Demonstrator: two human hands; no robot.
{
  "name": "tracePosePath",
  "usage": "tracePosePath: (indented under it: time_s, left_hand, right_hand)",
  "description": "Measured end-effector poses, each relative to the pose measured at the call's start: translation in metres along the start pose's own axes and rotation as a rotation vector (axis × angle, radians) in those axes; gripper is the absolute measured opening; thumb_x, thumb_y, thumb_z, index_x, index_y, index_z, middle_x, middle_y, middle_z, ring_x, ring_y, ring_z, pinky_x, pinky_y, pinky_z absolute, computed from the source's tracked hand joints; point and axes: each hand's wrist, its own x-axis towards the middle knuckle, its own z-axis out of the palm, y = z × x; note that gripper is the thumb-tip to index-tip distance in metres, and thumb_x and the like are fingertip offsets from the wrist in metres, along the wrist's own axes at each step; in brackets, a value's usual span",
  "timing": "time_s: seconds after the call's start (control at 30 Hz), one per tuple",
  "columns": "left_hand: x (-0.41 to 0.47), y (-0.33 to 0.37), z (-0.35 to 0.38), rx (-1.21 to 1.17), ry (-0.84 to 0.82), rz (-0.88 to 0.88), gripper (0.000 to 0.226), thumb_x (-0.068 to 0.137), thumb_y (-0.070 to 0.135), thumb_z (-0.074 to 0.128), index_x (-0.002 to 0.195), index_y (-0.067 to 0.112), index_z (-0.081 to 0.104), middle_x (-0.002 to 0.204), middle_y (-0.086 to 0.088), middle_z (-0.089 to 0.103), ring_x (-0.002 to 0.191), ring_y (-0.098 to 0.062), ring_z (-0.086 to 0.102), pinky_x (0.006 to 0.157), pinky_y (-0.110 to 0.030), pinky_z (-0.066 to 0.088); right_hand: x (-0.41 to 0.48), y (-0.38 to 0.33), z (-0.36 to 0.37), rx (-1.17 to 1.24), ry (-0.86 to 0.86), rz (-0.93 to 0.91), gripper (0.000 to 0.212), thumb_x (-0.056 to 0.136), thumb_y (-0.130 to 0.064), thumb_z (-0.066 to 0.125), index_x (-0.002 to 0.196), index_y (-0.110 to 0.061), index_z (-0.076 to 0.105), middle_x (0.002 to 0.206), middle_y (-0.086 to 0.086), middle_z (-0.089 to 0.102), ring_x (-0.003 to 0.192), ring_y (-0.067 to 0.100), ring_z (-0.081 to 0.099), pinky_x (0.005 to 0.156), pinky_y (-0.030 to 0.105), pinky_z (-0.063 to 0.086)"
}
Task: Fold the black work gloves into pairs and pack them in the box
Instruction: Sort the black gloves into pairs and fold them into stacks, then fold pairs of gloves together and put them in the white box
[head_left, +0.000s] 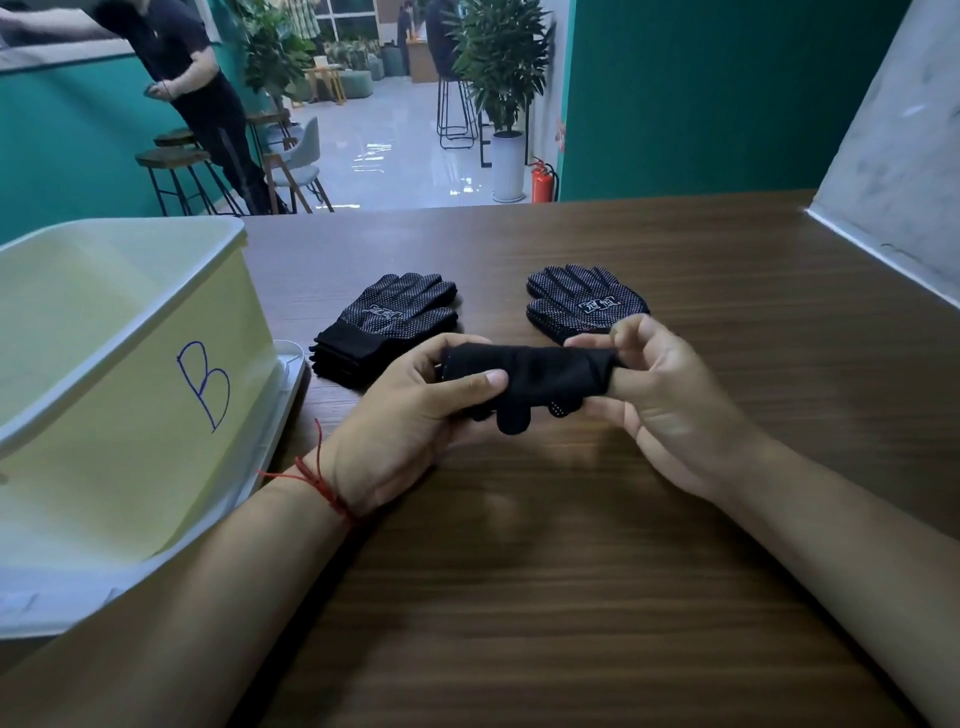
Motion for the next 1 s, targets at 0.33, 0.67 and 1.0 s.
tracePosePath:
  time_s: [0.33, 0.67, 1.0]
  left_hand:
    - [0.001, 0.0, -0.002, 0.061, 0.077, 0.113, 0.042, 0.087, 0.006, 0.082, 0.122, -0.002, 0.061, 0.11, -0.018, 0.065, 0.098, -0.035, 0.071, 0.096, -0.056, 0.059]
    - [-0.004, 0.007, 0.0, 0.166, 0.099, 0.125, 0.033, 0.094, 0.015, 0.074, 0.12, -0.004, 0.066, 0.096, -0.011, 0.071, 0.087, -0.021, 0.072, 0.078, -0.041, 0.064]
    - [-0.019, 0.042, -0.001, 0.333, 0.16, 0.264, 0.028, 0.092, 0.023, 0.076, 0.112, 0.004, 0.07, 0.095, -0.014, 0.069, 0.084, -0.025, 0.069, 0.066, -0.034, 0.061]
  right_hand:
    - [-0.005, -0.012, 0.001, -0.044, -0.084, 0.176, 0.043, 0.102, -0.043, 0.066, 0.09, -0.002, 0.058, 0.092, 0.013, 0.069, 0.097, 0.028, 0.07, 0.089, 0.043, 0.056]
    - [-0.01, -0.009, 0.008, -0.077, -0.075, 0.051, 0.025, 0.092, -0.001, 0.074, 0.108, -0.009, 0.057, 0.102, 0.02, 0.074, 0.099, 0.037, 0.075, 0.08, 0.043, 0.063]
    - [-0.015, -0.016, 0.035, -0.036, -0.057, -0.05, 0.032, 0.1, -0.005, 0.068, 0.13, -0.014, 0.067, 0.121, 0.018, 0.076, 0.104, 0.033, 0.077, 0.086, 0.045, 0.063]
